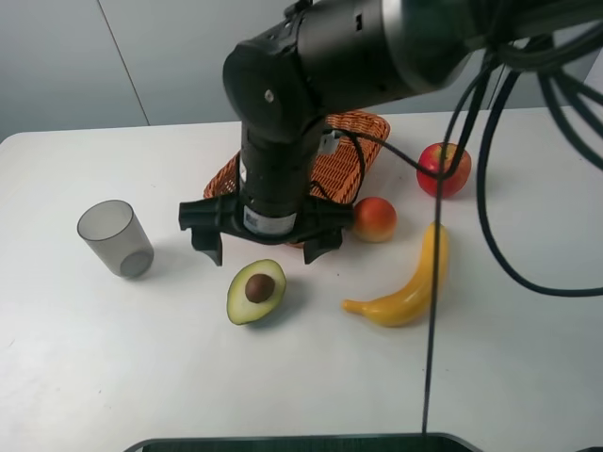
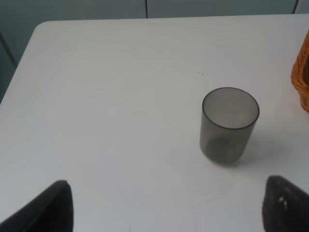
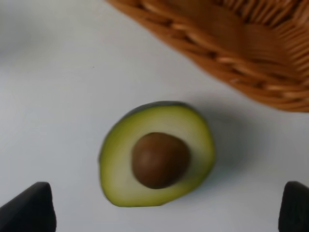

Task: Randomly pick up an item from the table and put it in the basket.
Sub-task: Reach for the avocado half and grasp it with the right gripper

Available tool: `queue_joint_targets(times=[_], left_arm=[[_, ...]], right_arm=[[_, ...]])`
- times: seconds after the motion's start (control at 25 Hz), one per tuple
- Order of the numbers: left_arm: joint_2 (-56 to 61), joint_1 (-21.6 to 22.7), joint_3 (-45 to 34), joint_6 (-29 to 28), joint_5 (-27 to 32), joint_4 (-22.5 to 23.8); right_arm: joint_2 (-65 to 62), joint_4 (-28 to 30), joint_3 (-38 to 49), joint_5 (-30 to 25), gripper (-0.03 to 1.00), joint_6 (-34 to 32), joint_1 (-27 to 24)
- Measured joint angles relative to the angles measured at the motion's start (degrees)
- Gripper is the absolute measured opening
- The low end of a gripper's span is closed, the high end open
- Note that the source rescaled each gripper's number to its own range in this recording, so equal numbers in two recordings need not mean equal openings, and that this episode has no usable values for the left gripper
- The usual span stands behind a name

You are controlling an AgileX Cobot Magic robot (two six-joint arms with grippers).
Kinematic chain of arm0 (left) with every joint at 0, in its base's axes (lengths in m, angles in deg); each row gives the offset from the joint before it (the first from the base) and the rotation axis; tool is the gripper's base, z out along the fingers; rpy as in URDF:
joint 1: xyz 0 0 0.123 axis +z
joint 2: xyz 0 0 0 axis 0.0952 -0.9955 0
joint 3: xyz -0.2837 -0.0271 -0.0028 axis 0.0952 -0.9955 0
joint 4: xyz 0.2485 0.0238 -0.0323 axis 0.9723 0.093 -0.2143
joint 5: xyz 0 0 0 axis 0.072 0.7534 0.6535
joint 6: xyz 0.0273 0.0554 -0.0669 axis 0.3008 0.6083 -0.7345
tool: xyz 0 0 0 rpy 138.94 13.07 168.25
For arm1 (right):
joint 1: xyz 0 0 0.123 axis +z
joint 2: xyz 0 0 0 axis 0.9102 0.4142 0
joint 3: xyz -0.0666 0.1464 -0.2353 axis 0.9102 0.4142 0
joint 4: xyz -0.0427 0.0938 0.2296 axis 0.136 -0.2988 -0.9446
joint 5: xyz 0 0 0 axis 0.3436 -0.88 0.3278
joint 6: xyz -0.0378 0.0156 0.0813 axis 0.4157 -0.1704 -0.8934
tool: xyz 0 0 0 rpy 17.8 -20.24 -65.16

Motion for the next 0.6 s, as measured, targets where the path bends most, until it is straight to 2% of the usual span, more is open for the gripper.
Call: queue_joint_targets(times=[0.24, 0.6], left_arm=[[0.00, 0.00, 0.00, 0.00, 0.00, 0.00], [0.00, 0.00, 0.00, 0.00, 0.00, 0.00]], right_arm=[[4.85, 5.91, -1.73, -0.01, 1.00, -10.05, 4.25], [6.03, 15.50, -1.94, -0.34, 1.00, -24.44, 5.35]])
